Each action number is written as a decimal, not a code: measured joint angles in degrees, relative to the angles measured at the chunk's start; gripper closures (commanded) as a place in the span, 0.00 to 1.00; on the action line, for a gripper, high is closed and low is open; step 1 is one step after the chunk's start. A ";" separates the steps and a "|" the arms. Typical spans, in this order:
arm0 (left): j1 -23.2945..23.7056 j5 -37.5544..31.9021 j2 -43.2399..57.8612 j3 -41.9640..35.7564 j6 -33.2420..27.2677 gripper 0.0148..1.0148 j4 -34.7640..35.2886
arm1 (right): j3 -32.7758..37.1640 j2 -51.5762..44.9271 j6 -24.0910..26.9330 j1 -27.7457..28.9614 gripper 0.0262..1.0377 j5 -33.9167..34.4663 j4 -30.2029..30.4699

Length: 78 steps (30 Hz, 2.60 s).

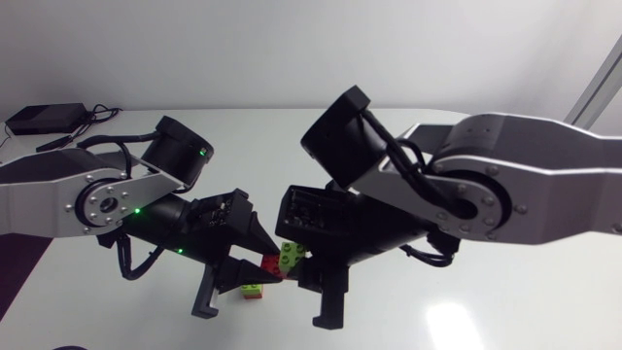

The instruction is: Separate the duplo bricks

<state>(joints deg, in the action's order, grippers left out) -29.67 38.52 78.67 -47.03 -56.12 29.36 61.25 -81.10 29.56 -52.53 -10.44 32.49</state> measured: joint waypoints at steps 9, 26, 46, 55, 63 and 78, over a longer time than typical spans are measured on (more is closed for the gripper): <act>-0.07 -0.09 0.98 0.00 0.09 0.62 -0.24 | -3.52 3.76 0.26 -3.58 0.72 4.72 -4.46; 10.84 -5.79 9.42 -2.80 -3.06 0.62 -7.06 | -2.75 4.33 1.55 5.35 0.72 4.42 -4.57; 19.47 -11.17 28.70 -4.24 -6.47 0.41 -21.33 | -6.05 2.84 1.75 6.19 0.72 3.39 -9.84; 19.50 -11.58 28.11 -4.37 -6.45 0.04 -21.20 | -6.21 -1.46 1.73 6.80 0.72 3.32 -13.46; 18.82 -11.52 20.50 -4.28 -4.63 0.04 -18.67 | -8.22 -6.64 1.27 7.93 0.72 2.93 -18.82; 9.55 -10.01 3.15 2.62 -3.78 0.05 -5.88 | -11.56 -11.96 -0.26 8.02 0.72 1.33 -24.79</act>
<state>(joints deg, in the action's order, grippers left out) -20.12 28.51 81.82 -44.40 -59.90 23.49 49.69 -93.06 29.30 -44.51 -9.10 7.70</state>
